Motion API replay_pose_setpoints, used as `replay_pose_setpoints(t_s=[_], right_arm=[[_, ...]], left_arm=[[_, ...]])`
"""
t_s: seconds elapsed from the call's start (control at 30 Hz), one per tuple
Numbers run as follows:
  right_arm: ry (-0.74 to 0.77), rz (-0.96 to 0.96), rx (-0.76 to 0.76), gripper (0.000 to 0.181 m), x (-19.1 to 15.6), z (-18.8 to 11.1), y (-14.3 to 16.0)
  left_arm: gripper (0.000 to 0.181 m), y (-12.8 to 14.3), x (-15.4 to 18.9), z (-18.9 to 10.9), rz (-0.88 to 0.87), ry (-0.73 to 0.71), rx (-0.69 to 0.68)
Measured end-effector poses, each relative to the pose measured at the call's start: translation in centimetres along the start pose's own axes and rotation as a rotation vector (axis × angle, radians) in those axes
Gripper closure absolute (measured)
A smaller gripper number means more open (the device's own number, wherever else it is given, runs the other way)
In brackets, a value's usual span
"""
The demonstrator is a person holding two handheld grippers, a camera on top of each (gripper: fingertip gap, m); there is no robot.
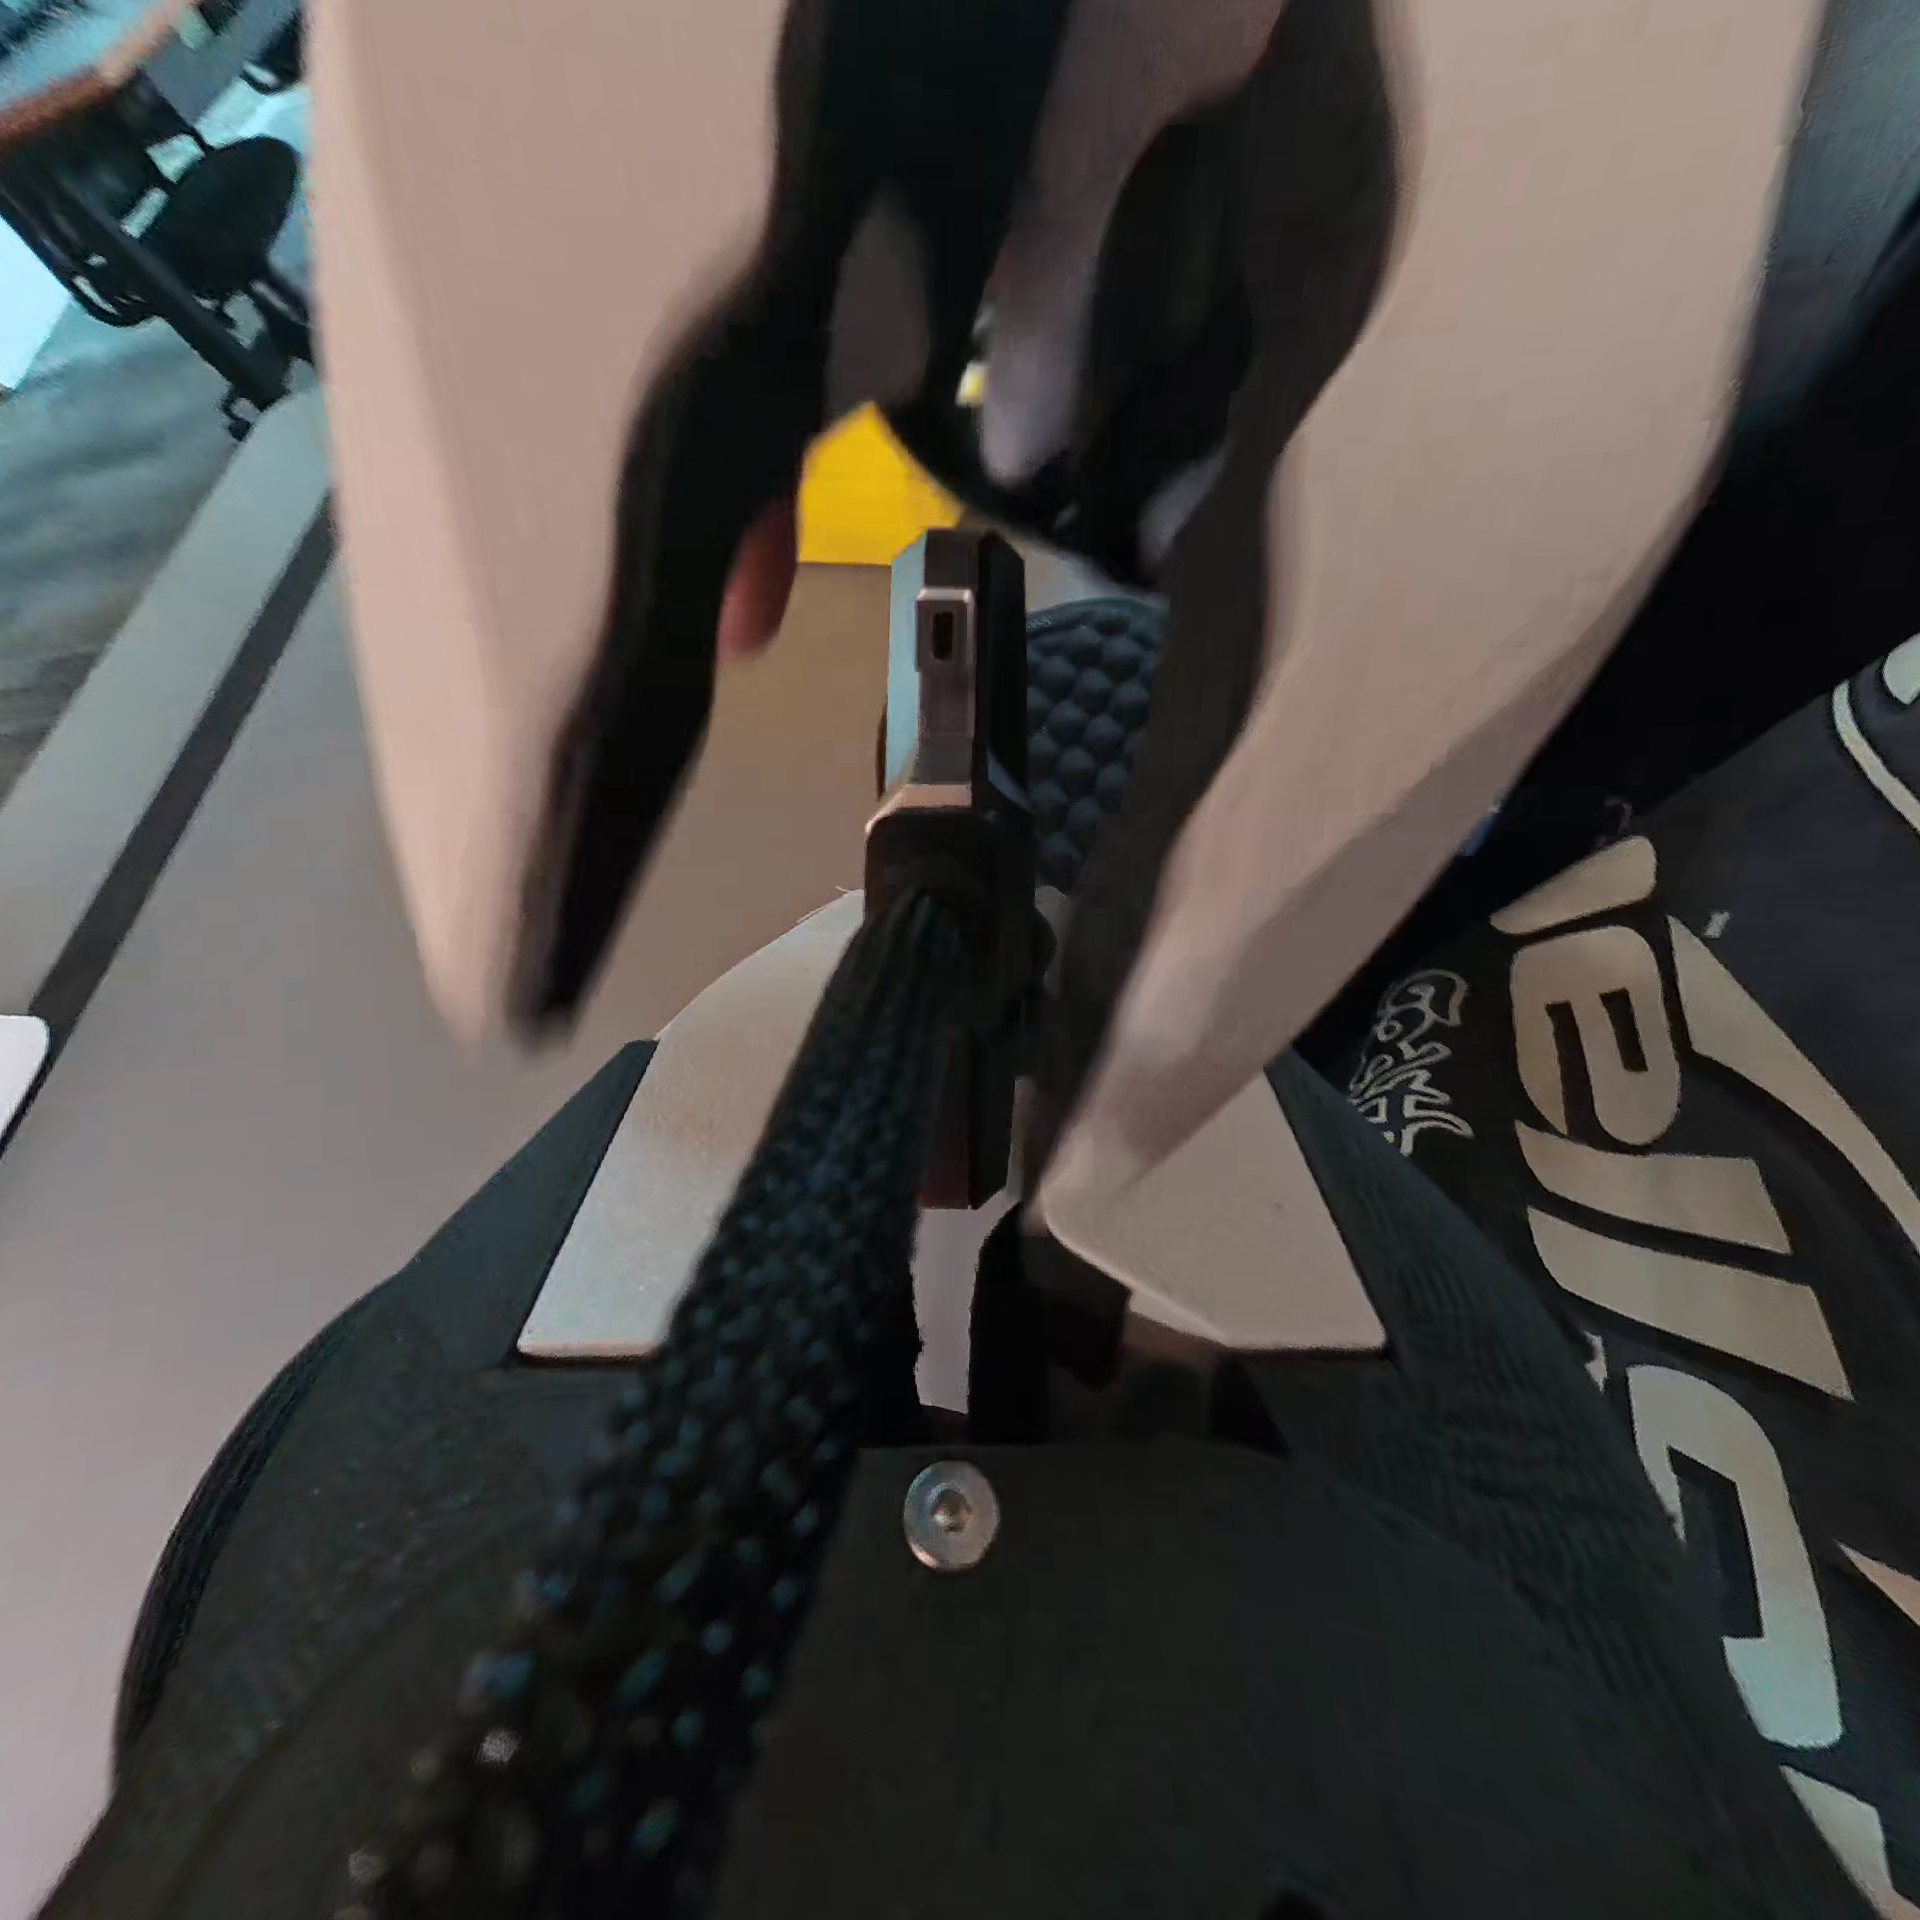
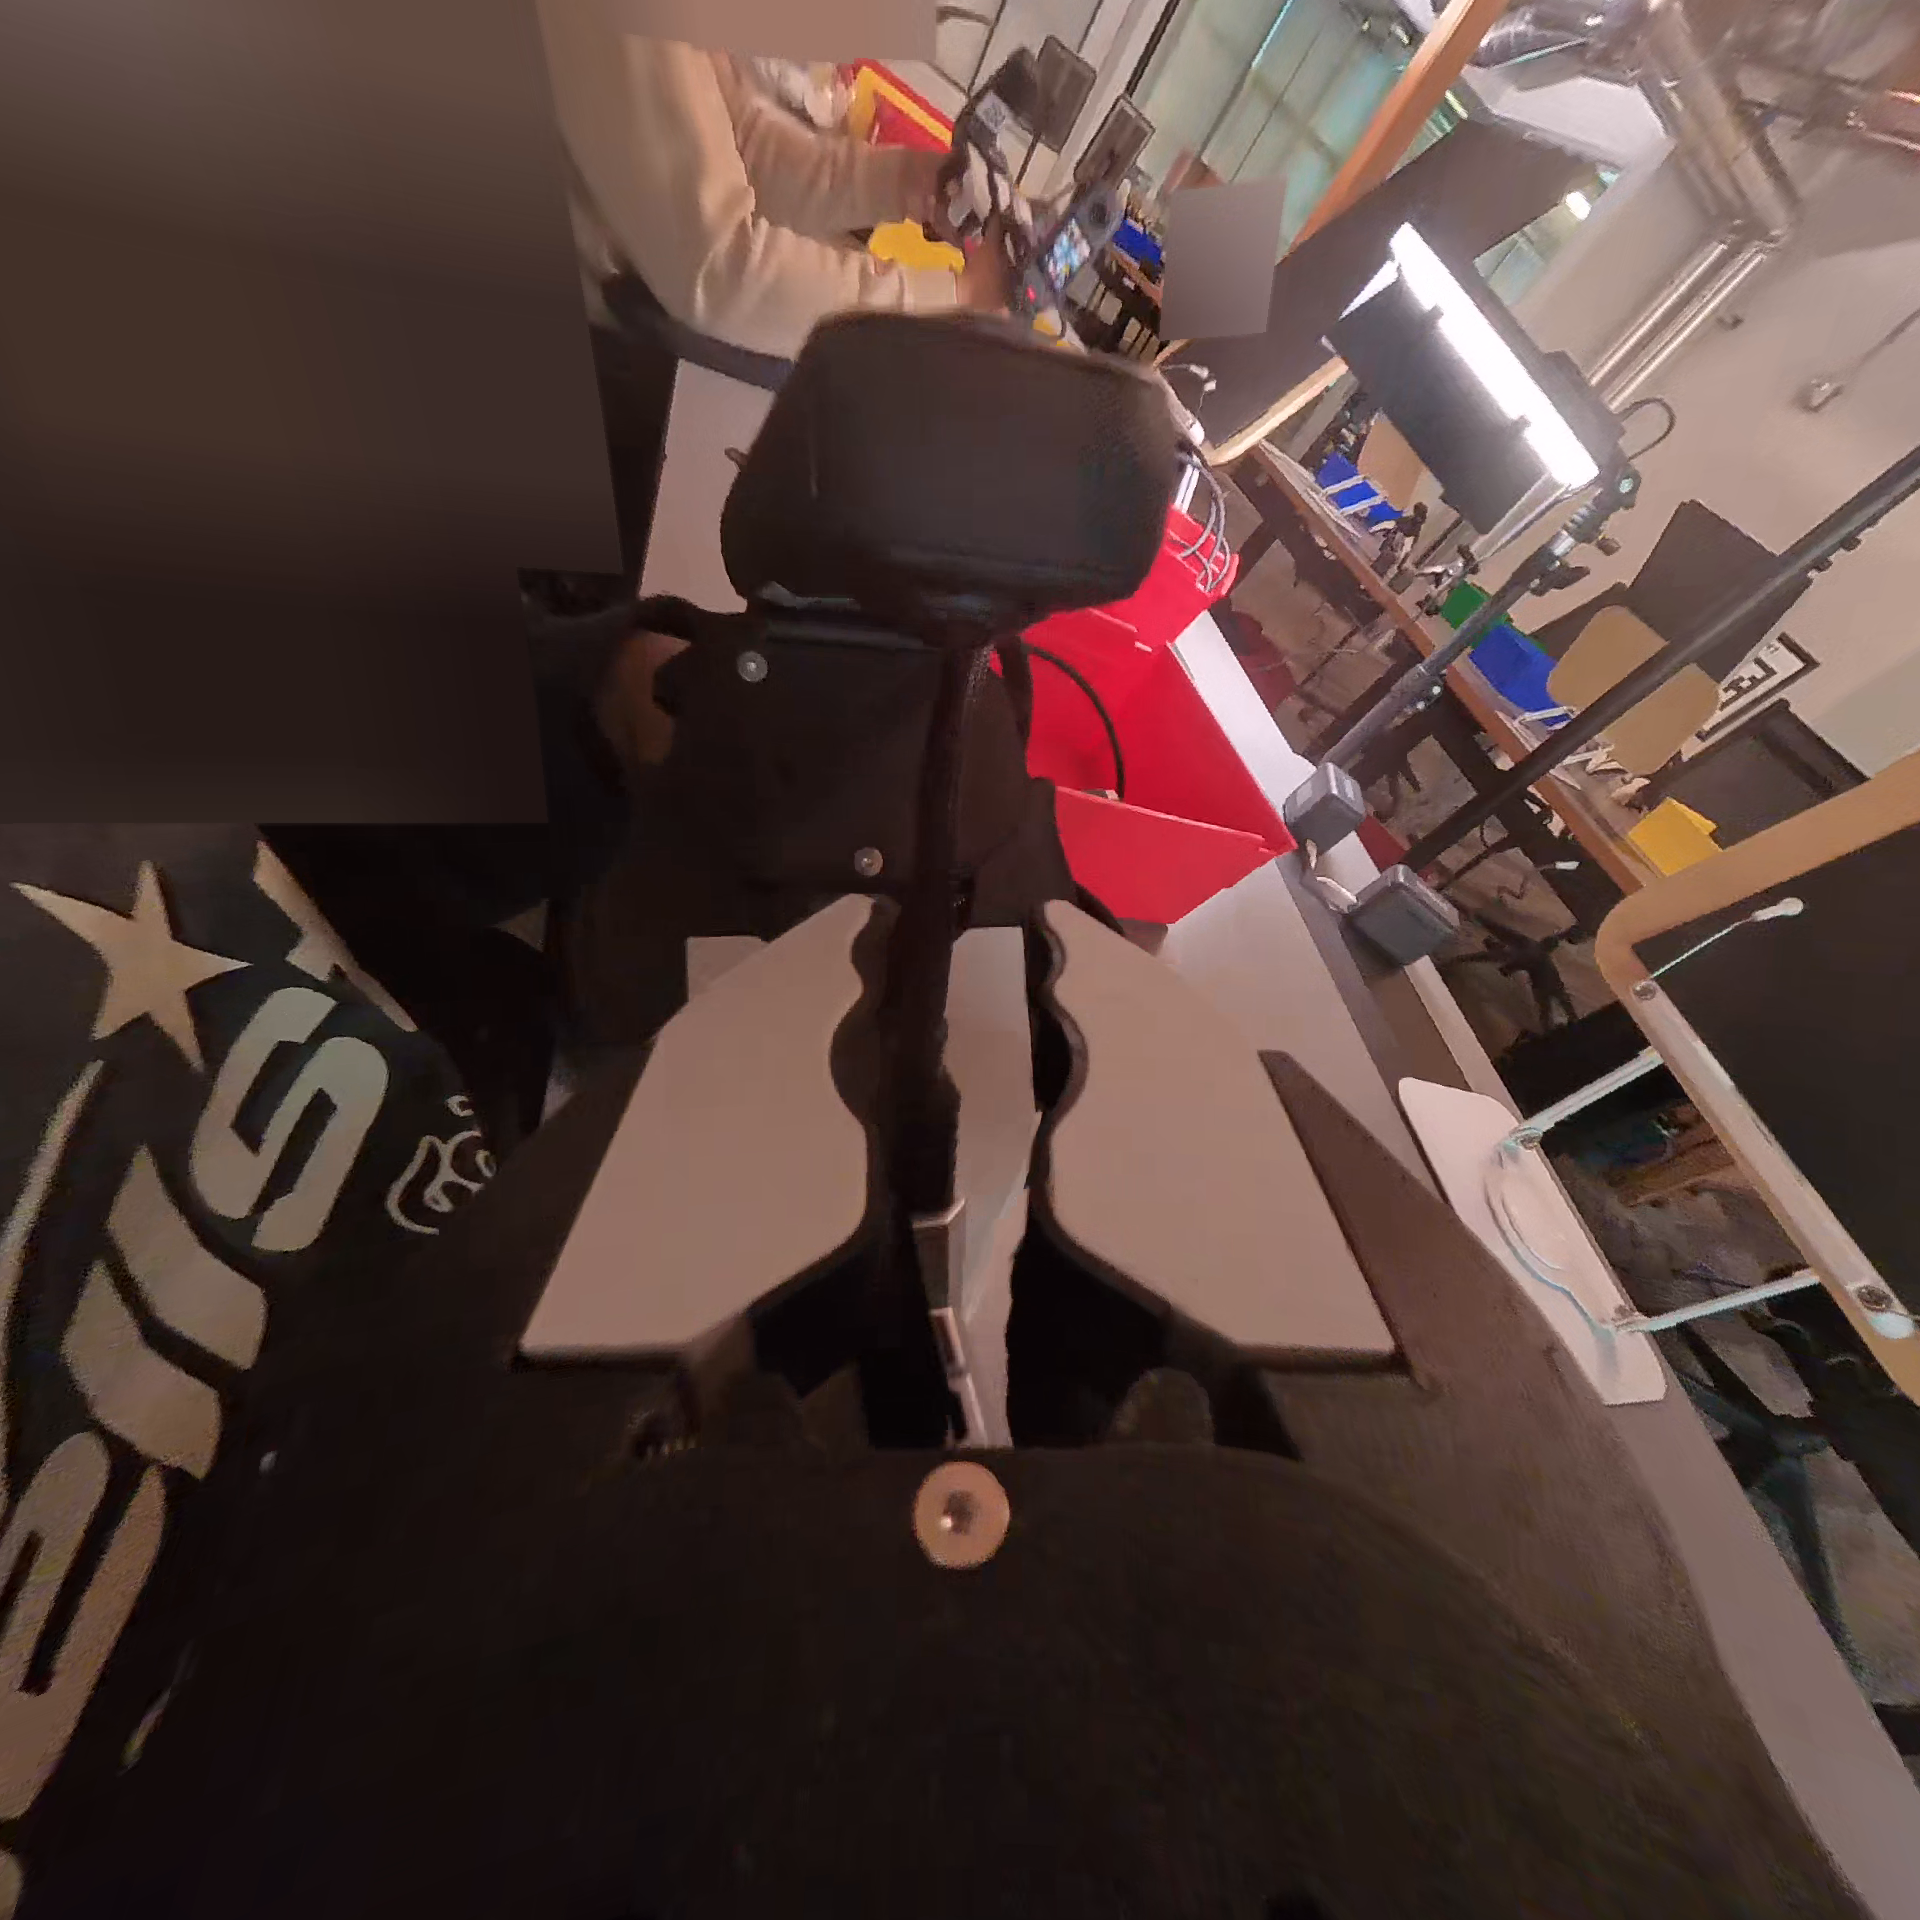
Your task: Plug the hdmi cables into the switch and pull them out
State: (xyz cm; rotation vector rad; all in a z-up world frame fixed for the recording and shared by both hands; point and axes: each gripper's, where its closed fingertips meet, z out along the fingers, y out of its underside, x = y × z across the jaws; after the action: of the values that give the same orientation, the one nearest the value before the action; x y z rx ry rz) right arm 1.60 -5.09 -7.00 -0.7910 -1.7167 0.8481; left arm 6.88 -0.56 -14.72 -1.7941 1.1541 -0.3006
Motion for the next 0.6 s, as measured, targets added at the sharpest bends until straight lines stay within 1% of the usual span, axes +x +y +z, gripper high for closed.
replay_pose_setpoints(t_s=[0.07, 0.17, 0.23, 0.3, 0.4, 0.47, 0.5, 0.57, 0.6], right_arm=[[-0.015, -0.037, -0.022, 0.173, -0.4, 0.7, 0.4], [0.091, 0.015, -0.028, 0.175, 1.8, 0.2, 0.2], [0.205, 0.032, 0.032, 0.175, 4.2, -0.9, -0.2], [0.275, 0.070, 0.067, 0.175, 6.2, -2.3, -0.1], [0.328, 0.150, 0.176, 0.175, 7.8, -4.4, -1.0], [0.361, 0.158, 0.214, 0.175, 8.5, -5.6, -1.4], [0.390, 0.156, 0.223, 0.175, 8.9, -6.2, -1.5], [0.445, 0.139, 0.227, 0.175, 9.6, -7.2, -1.6], [0.467, 0.136, 0.227, 0.175, 9.8, -7.6, -1.7]], left_arm=[[0.156, -0.1, 0.3, 0.2, 0.001, 0.008, -0.005], [0.153, -0.6, 0.0, -0.3, -0.007, -0.015, 0.033], [0.135, -1.3, 0.3, -1.2, 0.011, -0.033, 0.054], [0.126, -2.3, 1.2, -2.6, 0.058, -0.027, 0.090], [0.126, -4.8, 2.0, -5.8, 0.146, -0.078, 0.223], [0.127, -6.7, 1.4, -8.6, 0.174, -0.169, 0.356], [0.127, -7.3, 0.5, -10.1, 0.164, -0.236, 0.410], [0.124, -7.5, -2.4, -12.6, 0.109, -0.414, 0.474], [0.118, -7.1, -4.0, -13.5, 0.080, -0.505, 0.481]])
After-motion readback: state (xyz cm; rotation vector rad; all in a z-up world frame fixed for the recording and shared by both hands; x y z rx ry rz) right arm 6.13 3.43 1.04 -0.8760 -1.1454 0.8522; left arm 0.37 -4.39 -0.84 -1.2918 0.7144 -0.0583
